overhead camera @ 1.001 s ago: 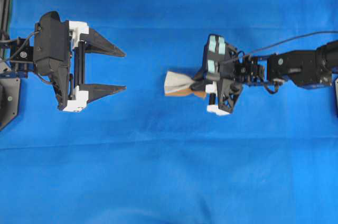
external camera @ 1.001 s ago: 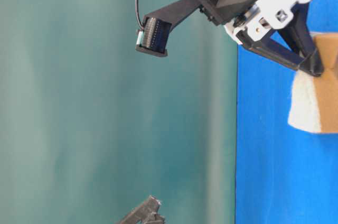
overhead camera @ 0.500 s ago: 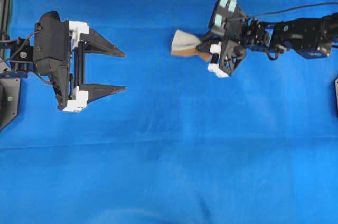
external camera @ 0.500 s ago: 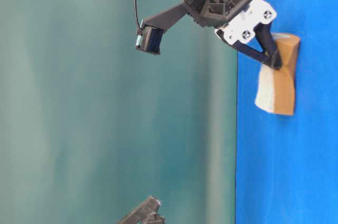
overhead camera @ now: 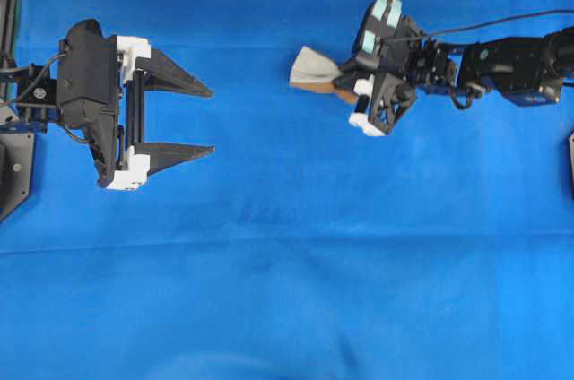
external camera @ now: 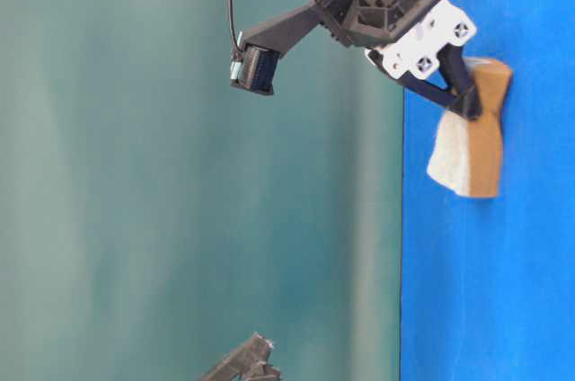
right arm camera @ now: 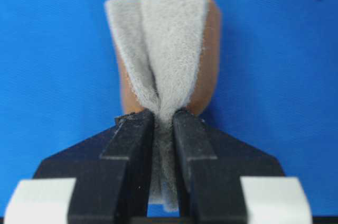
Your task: Hand over the sponge with the left arm and wipe it with the right arm.
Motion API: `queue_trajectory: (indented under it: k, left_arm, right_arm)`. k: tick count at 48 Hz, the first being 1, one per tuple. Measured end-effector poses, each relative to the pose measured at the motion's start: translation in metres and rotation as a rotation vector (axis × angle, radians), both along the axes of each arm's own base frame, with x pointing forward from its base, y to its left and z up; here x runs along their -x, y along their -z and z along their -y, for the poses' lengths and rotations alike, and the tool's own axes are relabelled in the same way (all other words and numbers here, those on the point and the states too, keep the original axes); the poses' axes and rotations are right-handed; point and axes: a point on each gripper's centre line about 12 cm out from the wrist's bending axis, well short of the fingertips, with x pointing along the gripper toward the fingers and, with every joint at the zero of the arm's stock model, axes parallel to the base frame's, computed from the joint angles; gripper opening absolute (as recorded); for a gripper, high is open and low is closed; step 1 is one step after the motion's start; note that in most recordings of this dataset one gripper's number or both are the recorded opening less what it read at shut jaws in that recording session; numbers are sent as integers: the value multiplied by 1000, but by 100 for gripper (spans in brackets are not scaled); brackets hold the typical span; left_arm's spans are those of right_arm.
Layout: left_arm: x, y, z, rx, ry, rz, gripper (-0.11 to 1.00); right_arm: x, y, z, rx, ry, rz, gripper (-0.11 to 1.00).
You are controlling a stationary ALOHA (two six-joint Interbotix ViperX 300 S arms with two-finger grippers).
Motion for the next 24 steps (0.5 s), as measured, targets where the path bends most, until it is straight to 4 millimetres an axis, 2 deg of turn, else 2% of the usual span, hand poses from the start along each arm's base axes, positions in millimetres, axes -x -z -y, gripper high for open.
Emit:
queue_trajectory:
  k: [6,16,24]
  left_arm:
    - [0,0,0,0,0,0,88]
    - [0,0,0,0,0,2,88]
    - [0,0,0,3,-1,0,88]
  right_arm:
    - [-6,0,-28,-26,-42,4,16]
    - [-15,-1,-97,-71,-171,14,16]
    - [-17,-4,-137,-92,-252,21,16]
